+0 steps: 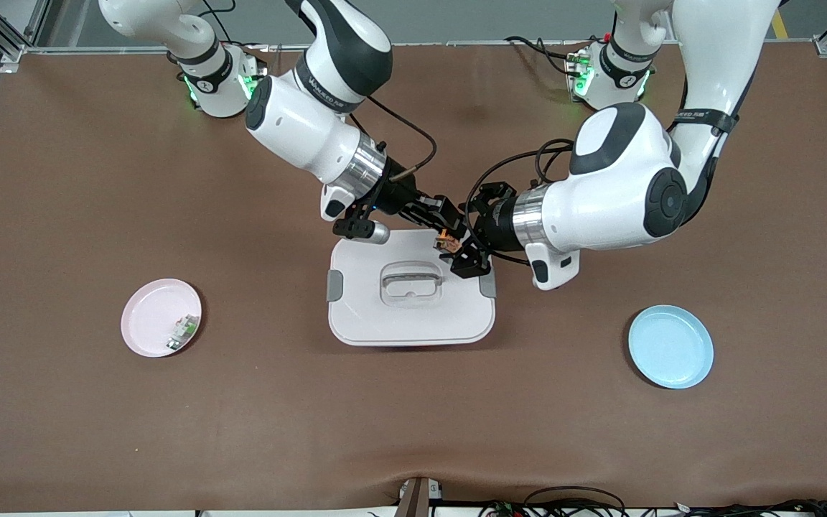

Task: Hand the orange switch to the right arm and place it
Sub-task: 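Open the left gripper and release the switch to the right gripper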

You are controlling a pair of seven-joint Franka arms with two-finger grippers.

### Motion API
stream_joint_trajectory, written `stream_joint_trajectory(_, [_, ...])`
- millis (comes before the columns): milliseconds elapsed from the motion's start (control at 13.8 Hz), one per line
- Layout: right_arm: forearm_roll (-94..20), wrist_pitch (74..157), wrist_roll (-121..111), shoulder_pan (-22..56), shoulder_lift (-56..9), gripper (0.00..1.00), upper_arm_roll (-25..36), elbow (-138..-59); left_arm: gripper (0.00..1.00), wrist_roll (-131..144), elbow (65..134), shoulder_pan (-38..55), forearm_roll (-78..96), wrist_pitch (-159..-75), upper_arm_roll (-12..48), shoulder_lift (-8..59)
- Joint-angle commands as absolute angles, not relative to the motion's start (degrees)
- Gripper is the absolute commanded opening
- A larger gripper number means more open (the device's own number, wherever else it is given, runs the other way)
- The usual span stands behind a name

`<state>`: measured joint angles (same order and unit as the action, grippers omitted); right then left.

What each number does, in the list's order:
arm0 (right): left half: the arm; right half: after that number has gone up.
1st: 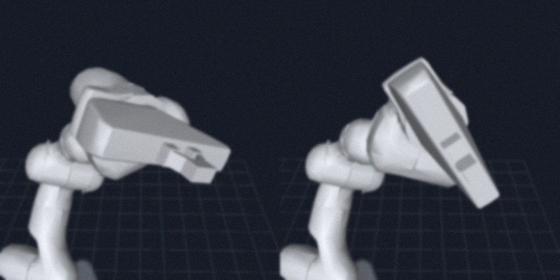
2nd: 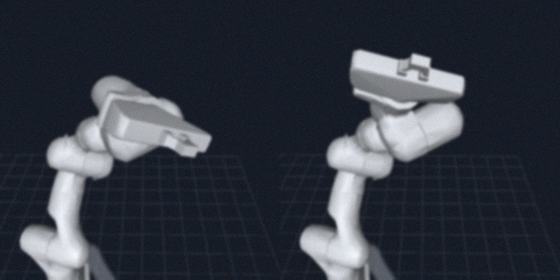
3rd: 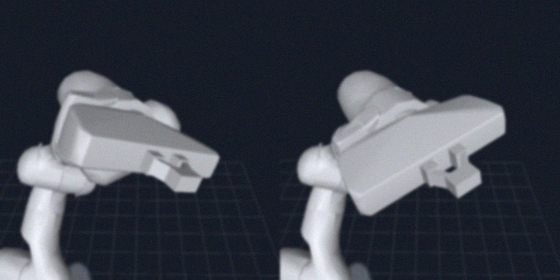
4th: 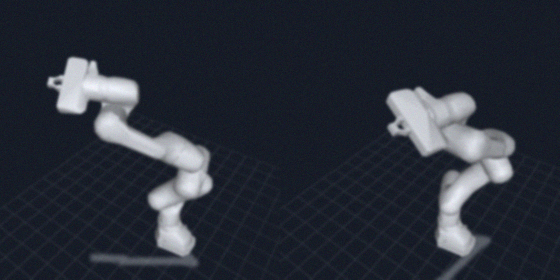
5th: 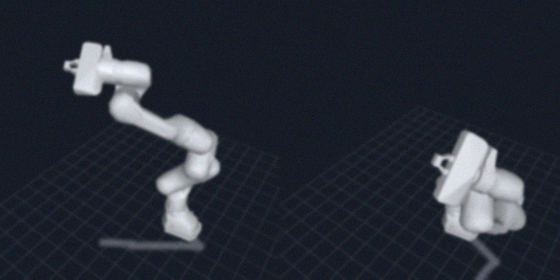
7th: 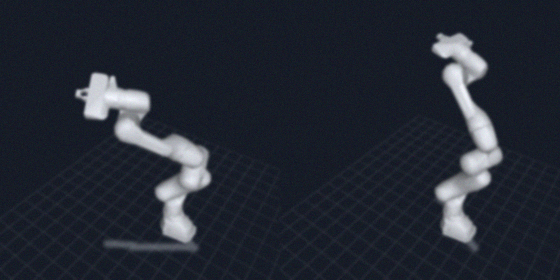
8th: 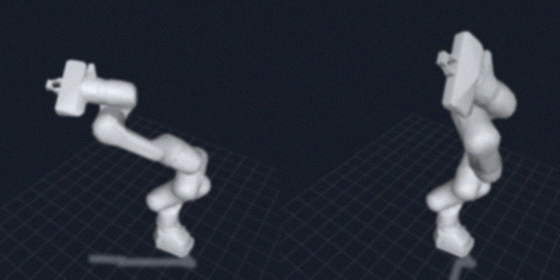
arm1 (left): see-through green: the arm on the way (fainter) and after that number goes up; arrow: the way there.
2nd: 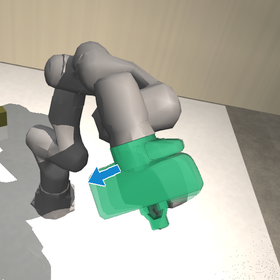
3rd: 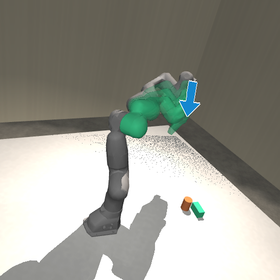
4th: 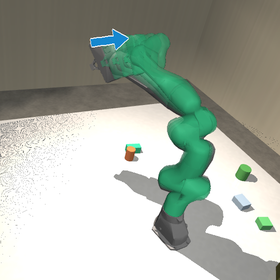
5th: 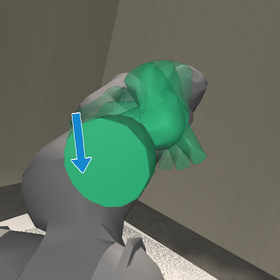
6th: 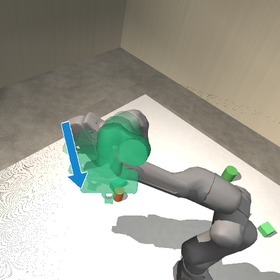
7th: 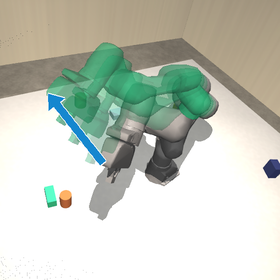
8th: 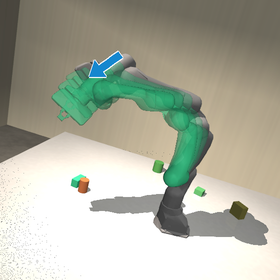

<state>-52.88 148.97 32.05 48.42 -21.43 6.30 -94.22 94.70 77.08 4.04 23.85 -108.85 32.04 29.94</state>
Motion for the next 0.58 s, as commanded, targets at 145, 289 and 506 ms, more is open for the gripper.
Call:
stream_joint_trajectory(145, [-49.67, 144.34, 29.37, 47.55, -20.83, 0.00, 6.59, -94.21, 1.00, 95.27, 76.82, 1.15, 24.00, -106.97, 31.64, 27.43])
stream_joint_trajectory(289, [-45.03, 140.82, 27.26, 45.97, -19.26, 0.00, 6.59, -95.01, 1.00, 94.40, 76.82, -0.87, 20.50, -106.26, 31.90, 26.37])
stream_joint_trajectory(506, [-35.80, 133.54, 24.62, 43.43, -17.15, 0.00, 6.59, -95.10, 1.00, 87.92, 76.82, -1.23, 14.52, -105.47, 31.73, 24.62])
